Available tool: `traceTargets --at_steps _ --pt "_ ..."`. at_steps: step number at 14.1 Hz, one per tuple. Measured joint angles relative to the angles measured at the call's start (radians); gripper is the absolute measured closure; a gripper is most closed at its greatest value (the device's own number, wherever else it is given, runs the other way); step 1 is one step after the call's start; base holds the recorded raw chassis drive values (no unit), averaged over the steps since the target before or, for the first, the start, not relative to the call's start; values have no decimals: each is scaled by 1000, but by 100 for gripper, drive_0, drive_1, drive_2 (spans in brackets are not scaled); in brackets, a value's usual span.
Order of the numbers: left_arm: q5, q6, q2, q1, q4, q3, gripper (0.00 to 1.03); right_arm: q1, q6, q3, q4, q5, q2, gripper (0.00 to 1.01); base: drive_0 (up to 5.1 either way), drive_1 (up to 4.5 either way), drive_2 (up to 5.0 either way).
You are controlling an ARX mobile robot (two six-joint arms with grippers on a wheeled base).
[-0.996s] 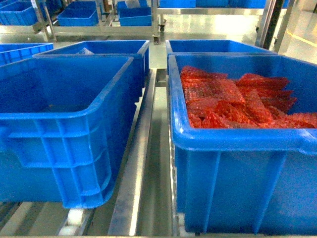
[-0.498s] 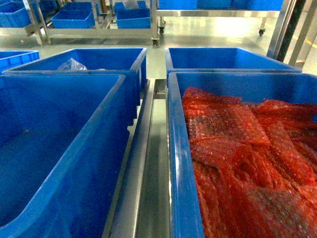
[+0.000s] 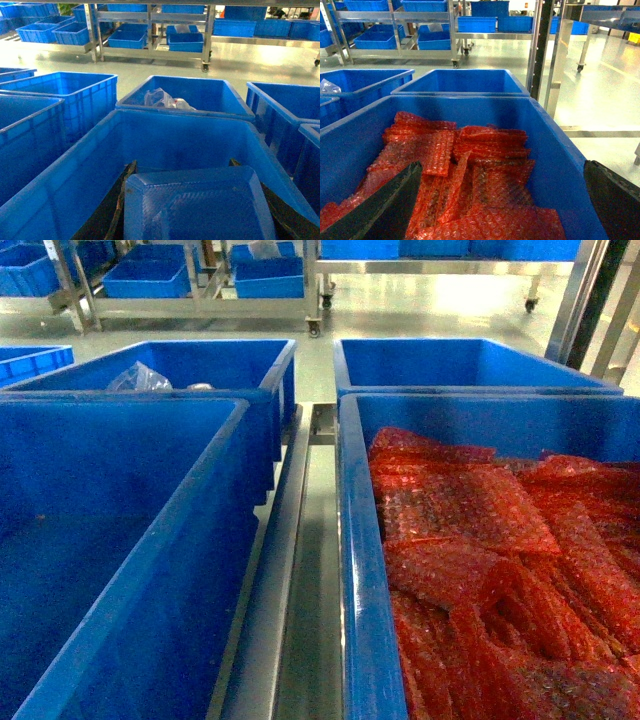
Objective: Pick blue part to blue bin on bottom shelf
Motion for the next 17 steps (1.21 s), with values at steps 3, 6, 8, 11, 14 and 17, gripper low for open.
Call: traceTargets --at_steps 3,6,8,11,14,17 --pt "0 0 0 0 0 0 59 0 0 0 0 0 0 3 0 0 0" --pt "0 0 0 0 0 0 59 0 0 0 0 0 0 3 0 0 0" --pt "0 0 0 0 0 0 59 0 0 0 0 0 0 3 0 0 0" --pt "0 0 0 0 0 0 59 0 0 0 0 0 0 3 0 0 0" --pt "0 0 0 0 0 0 59 0 0 0 0 0 0 3 0 0 0" --pt "0 0 0 0 0 0 59 0 0 0 0 0 0 3 0 0 0"
